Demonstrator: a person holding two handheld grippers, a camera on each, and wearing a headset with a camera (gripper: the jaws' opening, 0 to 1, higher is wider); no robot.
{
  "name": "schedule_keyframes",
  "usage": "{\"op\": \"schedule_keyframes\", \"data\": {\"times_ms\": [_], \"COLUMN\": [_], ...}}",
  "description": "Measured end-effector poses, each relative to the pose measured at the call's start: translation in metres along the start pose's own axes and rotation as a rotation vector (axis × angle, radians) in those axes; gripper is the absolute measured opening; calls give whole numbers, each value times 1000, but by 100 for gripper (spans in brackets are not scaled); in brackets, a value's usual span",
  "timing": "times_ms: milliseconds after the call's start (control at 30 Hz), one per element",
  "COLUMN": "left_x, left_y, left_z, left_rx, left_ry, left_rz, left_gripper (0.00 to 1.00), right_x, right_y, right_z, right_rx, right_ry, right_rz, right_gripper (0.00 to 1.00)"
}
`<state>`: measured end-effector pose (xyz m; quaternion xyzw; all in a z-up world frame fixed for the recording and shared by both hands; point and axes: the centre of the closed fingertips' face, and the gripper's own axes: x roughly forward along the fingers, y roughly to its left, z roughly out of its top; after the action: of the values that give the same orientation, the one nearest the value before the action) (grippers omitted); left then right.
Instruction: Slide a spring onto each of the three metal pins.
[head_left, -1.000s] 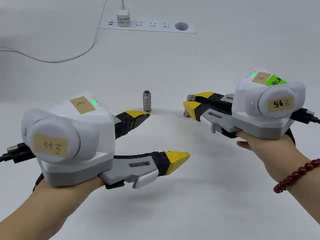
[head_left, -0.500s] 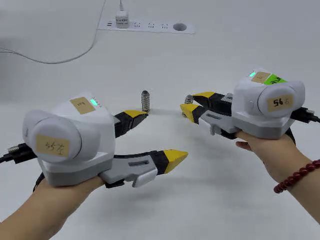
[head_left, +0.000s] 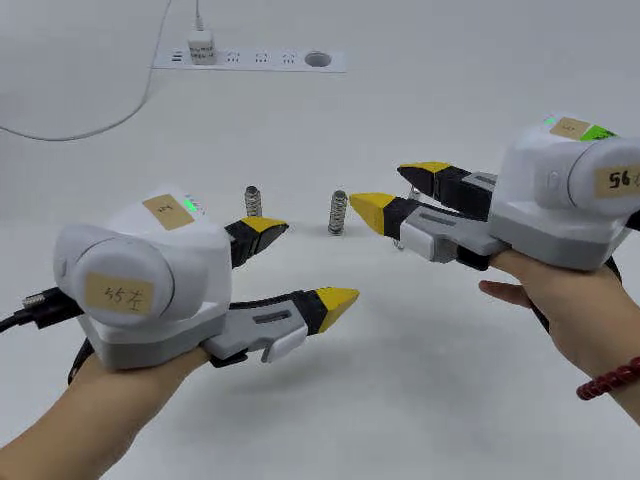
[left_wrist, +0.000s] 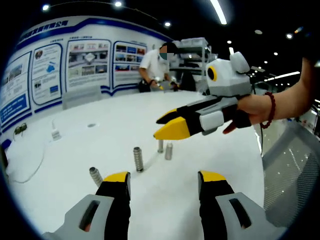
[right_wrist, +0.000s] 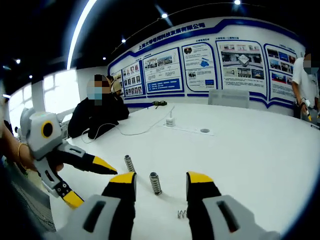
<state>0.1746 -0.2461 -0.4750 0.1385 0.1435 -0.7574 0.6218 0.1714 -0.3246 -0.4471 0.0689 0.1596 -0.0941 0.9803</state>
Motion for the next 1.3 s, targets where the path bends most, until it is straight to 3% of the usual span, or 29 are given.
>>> {"op": "schedule_keyframes", "data": {"times_ms": [267,700,1133,1300], "left_x": [23,68,104,115], "left_y": [-7,-17,-18,-14], "left_z": [2,6,-7,-12], "left_rx": [43,99,148,140], "left_ry": [16,38,106,124], "left_rz": [-18,-52,-74,-69], "left_gripper": [53,43,31,26], "right_x": [-25,-59,-79,-81], "right_y": [-15,-24,-30,-30], "right_z": [-3,-13,-22,-26], "right_rx": [45,60,67,68], "right_ry": [-3,2,-11,-4], "right_rz": [-41,-57,-65,-67], "right_gripper": [50,52,45,42]}}
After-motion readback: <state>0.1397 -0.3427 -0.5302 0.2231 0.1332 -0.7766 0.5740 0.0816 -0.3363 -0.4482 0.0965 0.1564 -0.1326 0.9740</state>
